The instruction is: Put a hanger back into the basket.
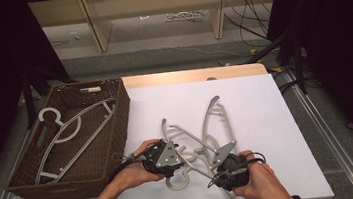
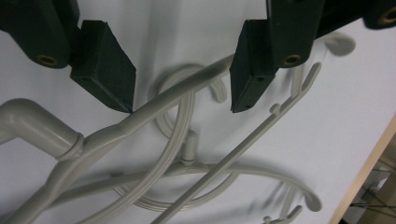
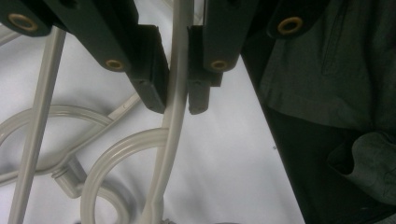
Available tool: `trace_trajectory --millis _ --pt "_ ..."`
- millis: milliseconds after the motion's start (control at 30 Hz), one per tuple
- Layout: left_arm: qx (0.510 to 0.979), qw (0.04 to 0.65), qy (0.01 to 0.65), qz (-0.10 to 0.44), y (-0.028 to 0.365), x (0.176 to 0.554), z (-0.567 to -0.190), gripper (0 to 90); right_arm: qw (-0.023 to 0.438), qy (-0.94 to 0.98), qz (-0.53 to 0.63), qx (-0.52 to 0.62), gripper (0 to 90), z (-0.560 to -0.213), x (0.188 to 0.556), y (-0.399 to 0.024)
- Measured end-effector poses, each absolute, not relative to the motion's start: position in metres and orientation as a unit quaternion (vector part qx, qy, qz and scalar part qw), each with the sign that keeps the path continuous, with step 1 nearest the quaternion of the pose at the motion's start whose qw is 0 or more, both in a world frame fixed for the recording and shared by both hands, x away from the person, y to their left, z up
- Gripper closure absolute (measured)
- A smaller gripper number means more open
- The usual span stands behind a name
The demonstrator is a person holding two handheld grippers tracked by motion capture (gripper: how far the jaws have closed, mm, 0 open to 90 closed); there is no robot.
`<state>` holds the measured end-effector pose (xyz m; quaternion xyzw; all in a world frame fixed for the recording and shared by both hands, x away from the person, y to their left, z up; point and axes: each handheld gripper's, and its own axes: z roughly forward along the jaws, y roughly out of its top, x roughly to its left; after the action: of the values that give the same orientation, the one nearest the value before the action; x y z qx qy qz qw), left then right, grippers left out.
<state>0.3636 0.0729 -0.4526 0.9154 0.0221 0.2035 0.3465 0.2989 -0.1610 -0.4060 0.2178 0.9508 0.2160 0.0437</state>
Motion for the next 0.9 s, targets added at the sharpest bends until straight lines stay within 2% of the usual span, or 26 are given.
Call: trace_trajectory --millis 167,333,600,800,900 --pt "0.926 0.322 -0.028 0.193 0.061 0.368 -0.455 46.8 0.047 0.954 0.214 0.204 79.2 -0.406 0.298 -0.16" --pt "0.933 0.302 -0.06 0.186 0.053 0.369 -0.458 59.6 0.047 0.955 0.22 0.194 79.1 -0.403 0.298 -0.161" --pt "0.929 0.298 -0.091 0.199 0.056 0.367 -0.446 65.0 0.044 0.953 0.245 0.175 77.7 -0.398 0.301 -0.169" --pt "0.922 0.311 -0.121 0.198 0.058 0.363 -0.432 69.5 0.06 0.956 0.245 0.153 61.9 -0.39 0.303 -0.176" --pt "0.915 0.331 -0.123 0.197 0.06 0.36 -0.427 72.0 0.042 0.954 0.253 0.159 56.8 -0.389 0.306 -0.186"
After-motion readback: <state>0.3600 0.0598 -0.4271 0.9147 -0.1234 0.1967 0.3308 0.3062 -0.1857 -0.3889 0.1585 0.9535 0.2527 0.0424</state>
